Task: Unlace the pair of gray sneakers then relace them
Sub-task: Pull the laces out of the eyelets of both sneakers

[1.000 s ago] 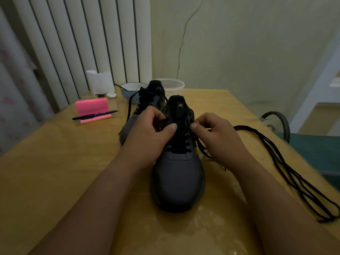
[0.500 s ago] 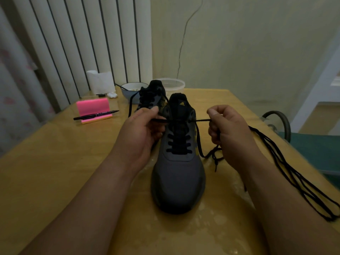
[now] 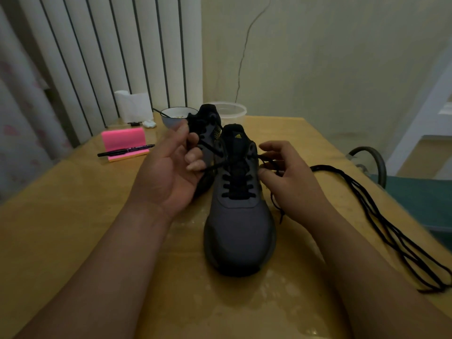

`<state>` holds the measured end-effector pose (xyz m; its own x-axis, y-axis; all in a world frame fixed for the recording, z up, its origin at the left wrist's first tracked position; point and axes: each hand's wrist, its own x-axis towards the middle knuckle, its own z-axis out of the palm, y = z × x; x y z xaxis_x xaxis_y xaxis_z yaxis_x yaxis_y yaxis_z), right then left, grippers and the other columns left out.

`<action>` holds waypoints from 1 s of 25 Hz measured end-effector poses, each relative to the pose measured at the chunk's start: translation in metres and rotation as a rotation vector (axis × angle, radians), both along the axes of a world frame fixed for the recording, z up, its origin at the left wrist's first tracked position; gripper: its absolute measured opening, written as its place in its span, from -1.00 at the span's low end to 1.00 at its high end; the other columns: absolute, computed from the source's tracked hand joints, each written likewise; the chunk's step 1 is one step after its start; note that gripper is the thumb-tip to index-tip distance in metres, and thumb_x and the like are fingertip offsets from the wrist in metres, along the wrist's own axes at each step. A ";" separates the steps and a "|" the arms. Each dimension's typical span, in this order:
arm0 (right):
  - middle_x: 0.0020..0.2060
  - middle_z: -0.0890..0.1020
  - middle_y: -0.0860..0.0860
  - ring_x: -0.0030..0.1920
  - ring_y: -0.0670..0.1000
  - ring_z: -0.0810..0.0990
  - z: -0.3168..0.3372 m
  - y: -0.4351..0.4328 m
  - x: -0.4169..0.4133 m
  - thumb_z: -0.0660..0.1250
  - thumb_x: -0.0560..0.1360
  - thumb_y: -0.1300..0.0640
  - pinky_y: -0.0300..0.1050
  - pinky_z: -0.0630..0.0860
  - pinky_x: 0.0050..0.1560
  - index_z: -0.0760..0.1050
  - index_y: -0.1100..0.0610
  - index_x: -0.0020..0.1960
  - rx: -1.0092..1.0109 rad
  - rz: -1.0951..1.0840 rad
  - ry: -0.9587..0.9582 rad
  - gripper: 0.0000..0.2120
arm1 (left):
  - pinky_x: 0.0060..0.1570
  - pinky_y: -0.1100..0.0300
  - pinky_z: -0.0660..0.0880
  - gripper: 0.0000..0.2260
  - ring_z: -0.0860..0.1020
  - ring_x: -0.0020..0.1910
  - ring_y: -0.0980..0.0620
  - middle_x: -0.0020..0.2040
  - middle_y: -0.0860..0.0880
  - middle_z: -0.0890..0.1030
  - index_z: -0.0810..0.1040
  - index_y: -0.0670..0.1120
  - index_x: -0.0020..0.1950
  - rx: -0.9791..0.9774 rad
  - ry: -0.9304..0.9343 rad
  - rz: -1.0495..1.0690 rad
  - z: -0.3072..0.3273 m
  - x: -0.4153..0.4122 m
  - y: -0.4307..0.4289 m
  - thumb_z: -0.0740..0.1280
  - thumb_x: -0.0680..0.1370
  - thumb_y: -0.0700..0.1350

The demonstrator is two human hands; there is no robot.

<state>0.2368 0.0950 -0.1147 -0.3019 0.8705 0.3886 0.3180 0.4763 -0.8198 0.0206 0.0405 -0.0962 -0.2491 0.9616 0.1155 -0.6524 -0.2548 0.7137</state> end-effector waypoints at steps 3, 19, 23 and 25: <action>0.21 0.57 -0.19 0.17 -0.25 0.58 -0.002 0.000 -0.001 0.38 0.62 0.12 -0.27 0.55 0.10 0.45 -0.12 0.33 0.025 -0.005 -0.007 -0.67 | -0.18 0.26 0.50 -0.67 0.55 -0.06 0.08 0.18 0.01 0.49 0.46 0.04 0.36 -0.164 0.852 0.383 -0.005 0.004 -0.003 0.41 0.63 0.03; 0.38 0.40 -0.12 0.36 -0.22 0.43 -0.004 -0.008 -0.006 0.47 0.54 -0.09 -0.39 0.34 0.19 0.24 -0.27 0.55 0.038 0.039 -0.093 -0.33 | 0.07 0.18 0.54 -0.93 0.56 0.05 0.12 0.05 0.03 0.59 0.53 0.01 0.05 0.129 1.223 0.654 -0.010 0.031 -0.001 0.28 0.71 -0.07; 0.39 0.41 -0.15 0.35 -0.25 0.45 -0.003 -0.010 -0.006 0.46 0.54 -0.11 -0.41 0.36 0.12 0.23 -0.32 0.50 0.002 0.056 -0.068 -0.37 | -0.39 0.19 0.41 -0.85 0.43 -0.39 0.10 -0.34 0.07 0.48 0.47 -0.04 0.01 -0.027 0.301 0.588 0.002 0.004 -0.001 0.19 0.75 -0.09; 0.38 0.43 -0.15 0.33 -0.25 0.47 -0.004 -0.009 -0.007 0.47 0.53 -0.13 -0.33 0.44 0.16 0.24 -0.33 0.47 -0.010 0.061 -0.049 -0.38 | -0.48 0.23 0.26 -0.84 0.33 -0.46 0.13 -0.36 0.07 0.43 0.44 -0.05 -0.03 -0.100 0.101 0.611 0.000 -0.010 0.001 0.20 0.74 -0.12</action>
<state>0.2302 0.0858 -0.1183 -0.3726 0.8540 0.3631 0.3288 0.4874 -0.8089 0.0107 0.0412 -0.0960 -0.7500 0.6561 0.0843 -0.3381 -0.4897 0.8037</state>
